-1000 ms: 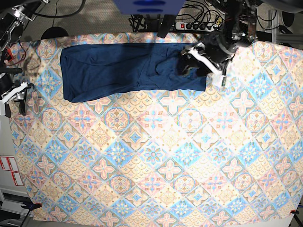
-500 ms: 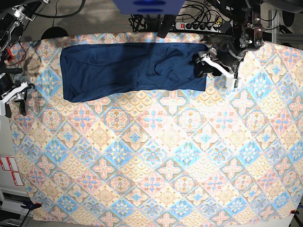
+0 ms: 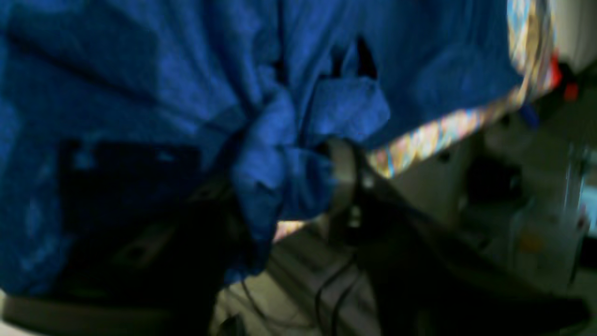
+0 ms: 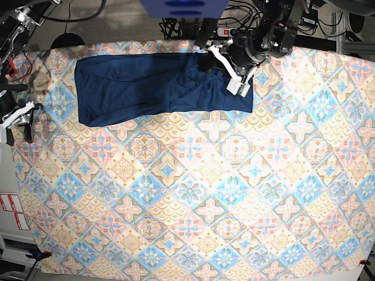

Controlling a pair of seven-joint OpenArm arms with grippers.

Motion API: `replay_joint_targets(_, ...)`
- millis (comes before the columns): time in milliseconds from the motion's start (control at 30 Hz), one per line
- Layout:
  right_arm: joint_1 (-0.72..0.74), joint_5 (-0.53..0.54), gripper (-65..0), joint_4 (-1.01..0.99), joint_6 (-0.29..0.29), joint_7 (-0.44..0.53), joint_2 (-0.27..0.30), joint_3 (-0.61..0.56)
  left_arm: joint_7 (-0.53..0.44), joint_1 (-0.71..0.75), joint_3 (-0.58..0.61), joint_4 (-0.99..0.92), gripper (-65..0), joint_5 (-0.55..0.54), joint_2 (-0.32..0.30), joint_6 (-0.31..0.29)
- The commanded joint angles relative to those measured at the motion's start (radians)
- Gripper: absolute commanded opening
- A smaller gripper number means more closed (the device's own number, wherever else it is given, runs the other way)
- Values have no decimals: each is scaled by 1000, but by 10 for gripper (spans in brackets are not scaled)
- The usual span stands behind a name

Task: Fold the T-shirt properly
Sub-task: 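Fold the held strip end with the left gripper toward the right gripper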

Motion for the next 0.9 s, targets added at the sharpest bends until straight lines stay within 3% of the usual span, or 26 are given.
replay_joint_targets(0,9,17,-312,16,-4,24,21,6,-9,0,18,20,-515,-15,-10,-9)
replay_joint_targets(267,8,17,-312,16,-4,24,21,6,-10,3,49,86,-513,-15,-68,0)
replay_joint_targets(533,8,17,-312,16,-4,24,21,4,-10,5,-154,86,-513,-14,-48,0)
replay_joint_targets(867,8,17,-312,16,-4,24,19,4,-10,41,-228,100,-513,-17,-34,0)
